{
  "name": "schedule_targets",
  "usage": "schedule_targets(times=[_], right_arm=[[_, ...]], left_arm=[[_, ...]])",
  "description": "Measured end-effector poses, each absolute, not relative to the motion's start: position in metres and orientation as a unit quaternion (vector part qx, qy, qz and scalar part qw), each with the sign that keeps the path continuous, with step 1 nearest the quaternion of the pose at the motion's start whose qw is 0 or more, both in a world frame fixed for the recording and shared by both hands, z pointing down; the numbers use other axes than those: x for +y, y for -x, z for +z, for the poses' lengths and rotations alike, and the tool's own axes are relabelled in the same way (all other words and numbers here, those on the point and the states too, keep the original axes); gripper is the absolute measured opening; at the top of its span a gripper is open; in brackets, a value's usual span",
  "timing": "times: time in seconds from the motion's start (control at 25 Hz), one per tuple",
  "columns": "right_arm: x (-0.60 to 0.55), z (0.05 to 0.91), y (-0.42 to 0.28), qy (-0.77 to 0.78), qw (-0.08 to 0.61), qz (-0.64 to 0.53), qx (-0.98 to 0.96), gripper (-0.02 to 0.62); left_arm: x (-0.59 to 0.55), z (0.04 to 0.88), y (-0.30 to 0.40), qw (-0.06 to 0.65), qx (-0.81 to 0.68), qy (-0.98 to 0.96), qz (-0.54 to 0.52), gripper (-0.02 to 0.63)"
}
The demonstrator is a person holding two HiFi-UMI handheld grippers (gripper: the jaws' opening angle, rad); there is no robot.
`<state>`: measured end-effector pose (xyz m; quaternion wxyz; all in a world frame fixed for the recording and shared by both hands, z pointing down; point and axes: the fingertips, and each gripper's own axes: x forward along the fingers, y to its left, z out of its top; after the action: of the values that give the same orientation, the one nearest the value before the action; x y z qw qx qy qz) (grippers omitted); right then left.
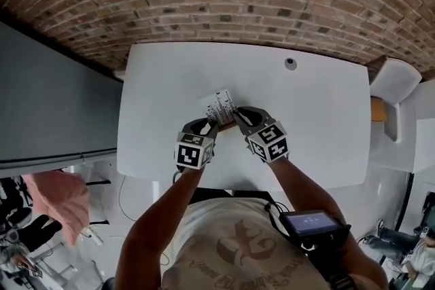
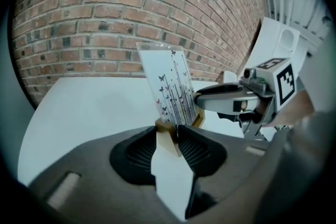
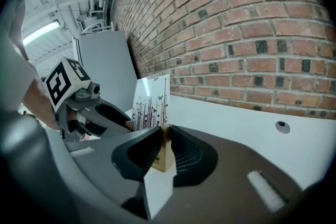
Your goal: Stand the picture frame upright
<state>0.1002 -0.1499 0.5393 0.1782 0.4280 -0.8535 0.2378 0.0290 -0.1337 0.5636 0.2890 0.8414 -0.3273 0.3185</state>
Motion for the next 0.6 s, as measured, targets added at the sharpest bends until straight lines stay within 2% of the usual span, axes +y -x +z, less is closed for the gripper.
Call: schedule_targets(times=[0.6], right_arm=[[-0.223,0.566,-0.128,-0.495,0.149,0.270,-0.812,0.067]], left_arm=[[-0.223,0.585,-0.053,0.211,-0.273,-0.871,0.350,0.129]])
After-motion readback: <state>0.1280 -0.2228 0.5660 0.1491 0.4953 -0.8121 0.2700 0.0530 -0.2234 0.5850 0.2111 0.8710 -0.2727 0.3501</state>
